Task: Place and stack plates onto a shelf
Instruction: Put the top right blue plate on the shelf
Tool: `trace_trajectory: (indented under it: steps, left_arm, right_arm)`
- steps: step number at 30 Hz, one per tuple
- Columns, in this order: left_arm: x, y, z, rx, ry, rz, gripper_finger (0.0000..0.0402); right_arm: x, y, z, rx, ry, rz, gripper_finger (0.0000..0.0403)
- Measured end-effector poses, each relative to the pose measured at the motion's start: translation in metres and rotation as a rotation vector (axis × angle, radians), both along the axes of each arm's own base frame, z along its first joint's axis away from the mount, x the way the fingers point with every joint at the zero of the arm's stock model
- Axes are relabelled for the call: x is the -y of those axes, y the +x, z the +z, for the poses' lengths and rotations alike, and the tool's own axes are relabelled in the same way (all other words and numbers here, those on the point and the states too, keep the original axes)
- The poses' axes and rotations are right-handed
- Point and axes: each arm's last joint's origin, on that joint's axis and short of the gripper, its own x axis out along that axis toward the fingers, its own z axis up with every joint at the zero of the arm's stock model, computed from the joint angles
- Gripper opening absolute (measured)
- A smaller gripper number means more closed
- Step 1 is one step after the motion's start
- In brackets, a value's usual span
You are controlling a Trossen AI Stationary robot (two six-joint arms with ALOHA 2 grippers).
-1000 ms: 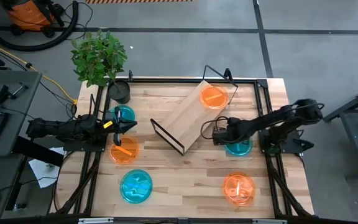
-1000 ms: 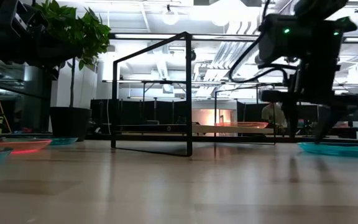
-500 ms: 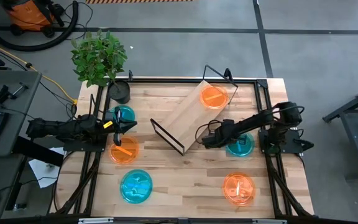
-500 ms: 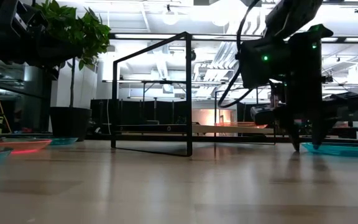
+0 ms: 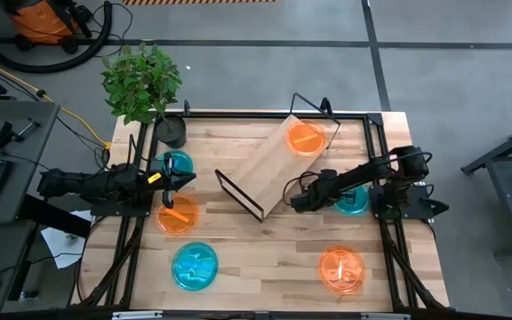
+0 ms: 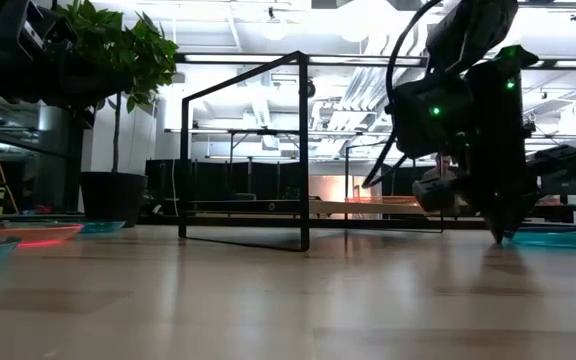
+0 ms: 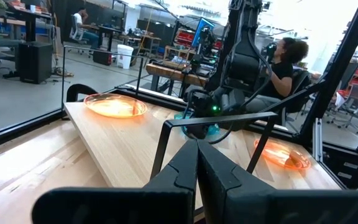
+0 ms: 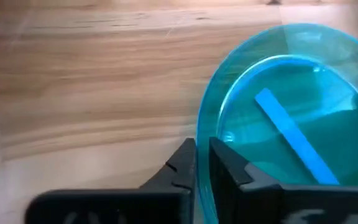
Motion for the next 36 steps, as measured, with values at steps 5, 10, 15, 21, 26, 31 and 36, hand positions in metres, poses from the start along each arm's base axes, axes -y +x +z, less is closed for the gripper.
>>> trace_trajectory:
  steps: [5, 10, 15, 21, 26, 31, 36]
  left_arm:
    - [0.0, 0.0, 0.0, -0.001, 0.0, 0.0, 0.0001]
    - [0.0, 0.0, 0.0, -0.002, 0.0, 0.0, 0.0001]
    - [0.0, 0.0, 0.0, -0.002, 0.0, 0.0, 0.0001]
    - [0.0, 0.0, 0.0, 0.0, 0.0, 0.0, 0.0001]
    - [0.0, 0.0, 0.0, 0.004, 0.0, 0.0, 0.0001]
    - [0.0, 0.0, 0.0, 0.002, 0.0, 0.0, 0.0001]
    - [0.0, 0.0, 0.0, 0.003, -0.001, 0.0, 0.0001]
  right_arm:
    - [-0.002, 0.003, 0.007, -0.026, 0.048, 0.045, 0.0003]
    - [-0.007, 0.012, 0.032, 0.061, 0.05, 0.124, 0.0001]
    - [-0.01, 0.013, 0.064, 0.181, 0.039, 0.207, 0.0]
    - [-0.015, 0.005, 0.111, 0.312, 0.037, 0.322, 0.0]
    - [-0.015, 0.0, 0.152, 0.333, 0.028, 0.419, 0.0]
    - [-0.011, 0.004, 0.171, 0.293, 0.059, 0.518, 0.0]
    - [-0.018, 0.0, 0.152, 0.236, 0.165, 0.582, 0.0]
